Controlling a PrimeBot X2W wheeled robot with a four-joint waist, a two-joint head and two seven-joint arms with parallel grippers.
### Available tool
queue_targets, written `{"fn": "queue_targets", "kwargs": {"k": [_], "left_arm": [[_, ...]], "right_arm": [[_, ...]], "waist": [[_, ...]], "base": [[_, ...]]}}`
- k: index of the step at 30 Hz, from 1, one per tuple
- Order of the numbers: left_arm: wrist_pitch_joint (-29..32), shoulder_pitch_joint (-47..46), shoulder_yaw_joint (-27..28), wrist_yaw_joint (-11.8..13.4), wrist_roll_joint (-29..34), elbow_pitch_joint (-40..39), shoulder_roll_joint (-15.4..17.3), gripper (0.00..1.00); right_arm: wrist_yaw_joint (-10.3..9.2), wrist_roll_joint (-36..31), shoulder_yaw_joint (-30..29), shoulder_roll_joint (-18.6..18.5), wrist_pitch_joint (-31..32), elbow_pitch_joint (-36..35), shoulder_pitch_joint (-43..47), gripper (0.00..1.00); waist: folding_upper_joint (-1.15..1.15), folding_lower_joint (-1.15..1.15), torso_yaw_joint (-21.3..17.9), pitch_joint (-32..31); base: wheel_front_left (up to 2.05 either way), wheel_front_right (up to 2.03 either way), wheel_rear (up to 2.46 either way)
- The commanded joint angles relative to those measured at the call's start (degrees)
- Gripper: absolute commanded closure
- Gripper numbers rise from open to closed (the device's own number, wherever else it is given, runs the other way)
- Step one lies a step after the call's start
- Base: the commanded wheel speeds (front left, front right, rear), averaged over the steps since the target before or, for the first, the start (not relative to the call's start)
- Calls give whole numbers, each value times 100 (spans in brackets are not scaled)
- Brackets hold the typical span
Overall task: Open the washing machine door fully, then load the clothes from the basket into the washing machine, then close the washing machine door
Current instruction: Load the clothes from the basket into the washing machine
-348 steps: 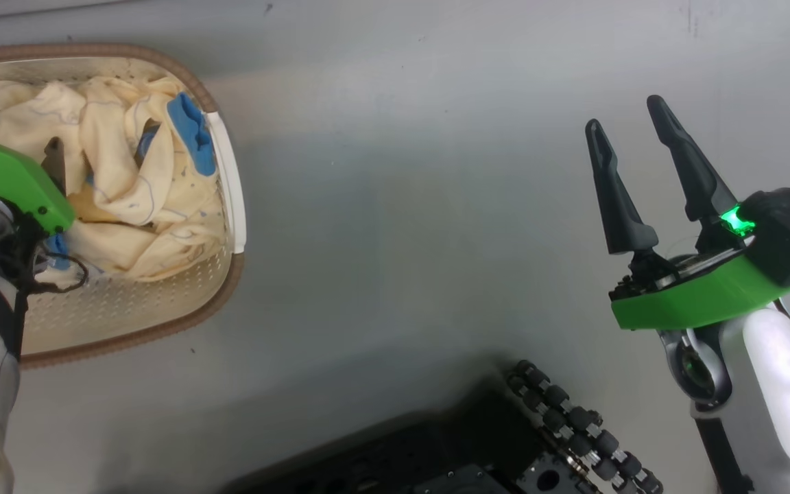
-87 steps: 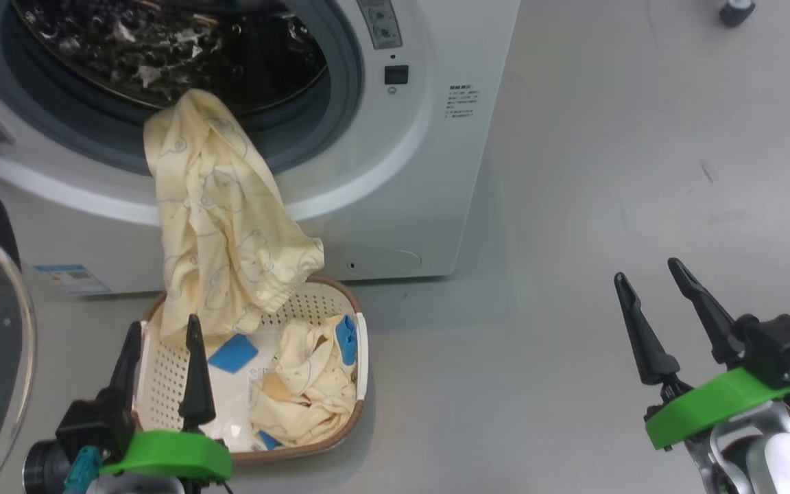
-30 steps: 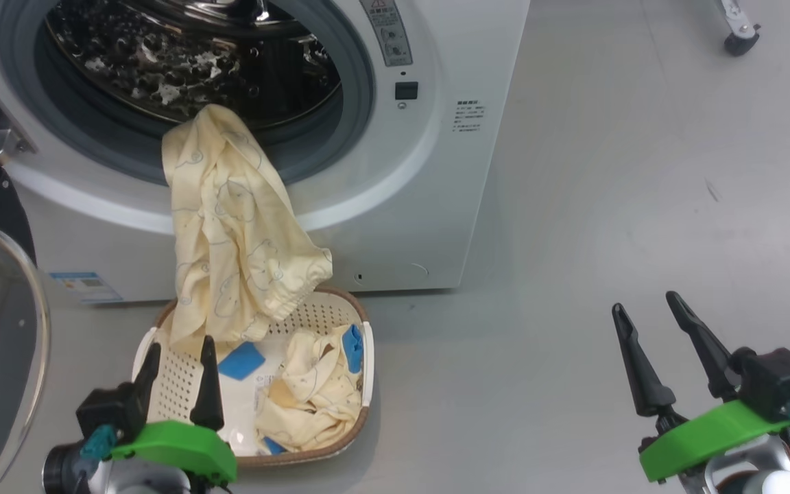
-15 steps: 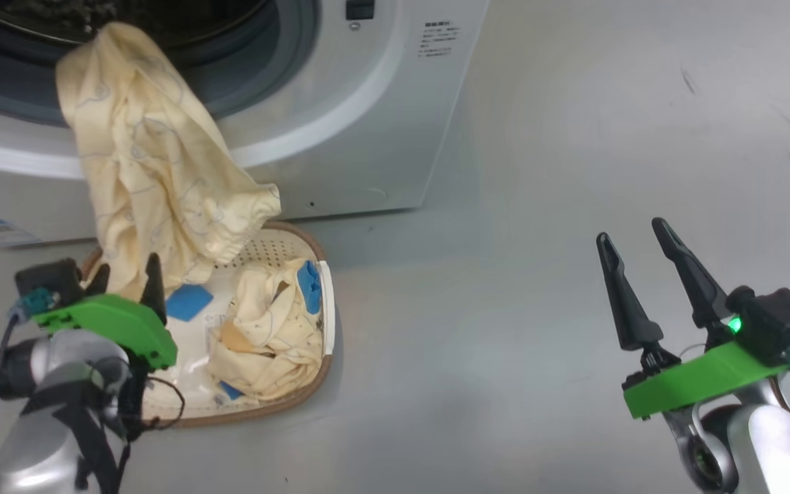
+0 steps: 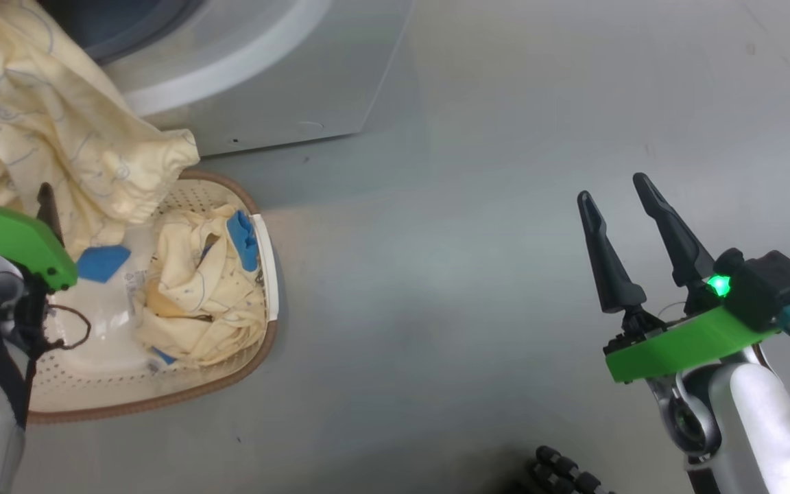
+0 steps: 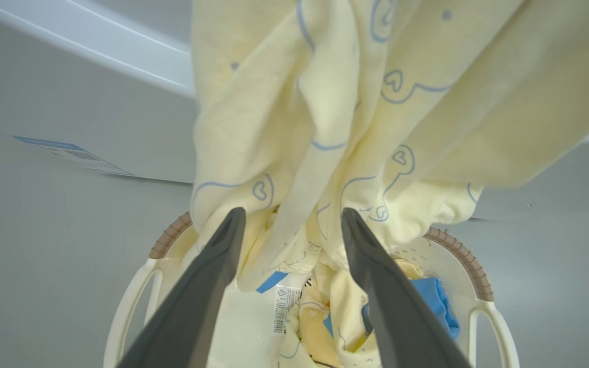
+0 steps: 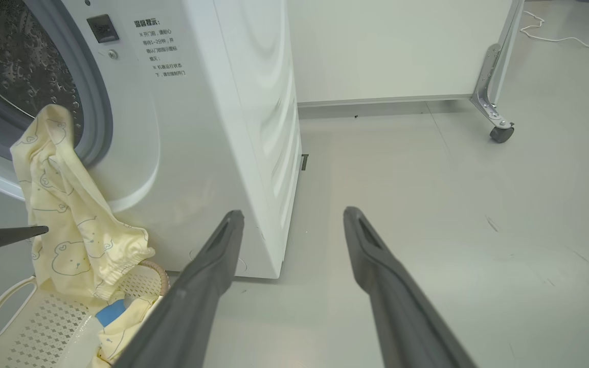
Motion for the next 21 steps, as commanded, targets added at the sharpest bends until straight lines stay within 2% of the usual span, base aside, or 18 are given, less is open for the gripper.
{"fn": "queue_targets", "kwargs": {"k": [1,11,12,14,15,21], "left_arm": [[14,-141,155,58,49,-47,316,0],[178,-703,-7,460,299,468,609,0],[210,-752,-22,510,315,511,612,11],[285,-836,-72,589,356,578,605,84],[322,-875,-97,614,374,603,601,100],[475,-1054,-146,556,325,691,532,100]], "right_arm": [[1,69,131,-83,-59,-127,-45,0],[1,247,358,-73,-227,98,-269,0],[1,259,369,-75,-240,117,-287,0],[1,280,376,-77,-262,150,-309,0],[1,290,375,-78,-271,163,-317,0],[1,305,303,-81,-310,213,-348,0]], "waist": [[0,-1,-138,168],[0,-1,-366,499],[0,-1,-381,511],[0,-1,-395,522],[0,-1,-398,531],[0,-1,-321,560]], "base": [[0,0,0],[0,0,0],[0,0,0],[0,0,0],[0,0,0],[0,0,0]]}}
